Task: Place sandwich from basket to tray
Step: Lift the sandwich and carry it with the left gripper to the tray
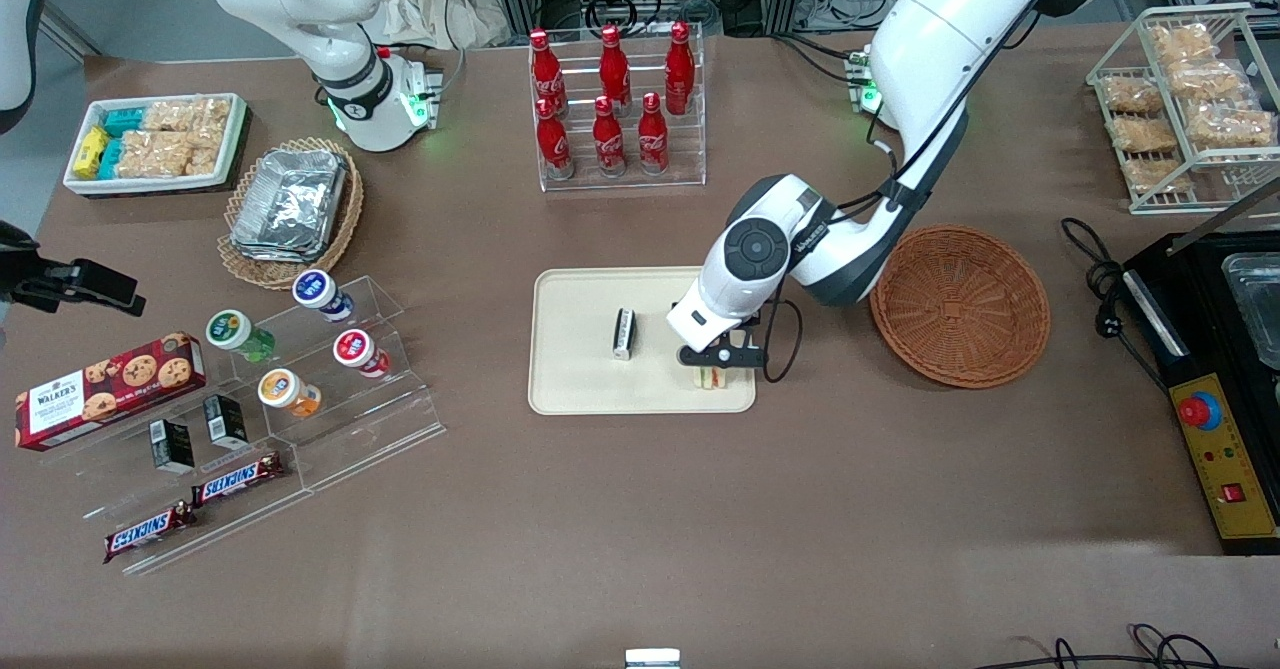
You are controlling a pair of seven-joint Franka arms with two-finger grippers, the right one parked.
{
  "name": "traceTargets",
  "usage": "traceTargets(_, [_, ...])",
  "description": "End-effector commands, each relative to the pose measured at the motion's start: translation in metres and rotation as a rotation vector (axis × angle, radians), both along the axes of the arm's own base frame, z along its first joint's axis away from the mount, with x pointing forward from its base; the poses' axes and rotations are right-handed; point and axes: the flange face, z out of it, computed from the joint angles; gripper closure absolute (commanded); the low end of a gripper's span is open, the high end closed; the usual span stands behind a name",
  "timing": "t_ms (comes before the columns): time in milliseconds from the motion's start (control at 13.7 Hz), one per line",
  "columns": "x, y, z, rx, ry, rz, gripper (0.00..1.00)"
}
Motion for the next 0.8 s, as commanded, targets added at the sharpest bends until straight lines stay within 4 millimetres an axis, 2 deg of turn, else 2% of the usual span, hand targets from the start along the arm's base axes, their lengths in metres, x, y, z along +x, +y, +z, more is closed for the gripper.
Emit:
traceTargets(0, [-0.004, 0.005, -0.001, 0.022, -0.004, -0.012, 1.0])
traceTargets(219, [-0.005, 0.012, -0.005, 0.037, 0.004, 0.007, 0.93])
traceTargets(292, [-0.002, 0.017, -0.008, 0.043, 0.006, 0.02, 0.77])
traceTargets(365, [-0.002, 0.017, -0.011, 0.045, 0.011, 0.027, 0.29])
traceTargets(438, [-0.001, 0.019, -0.01, 0.049, 0.009, 0.03, 0.0])
traceTargets(583, [0.006, 0.023, -0.002, 0.049, -0.001, 0.055, 0.0])
traceTargets(729, [0.019, 0.02, 0.025, 0.029, -0.036, 0.144, 0.0])
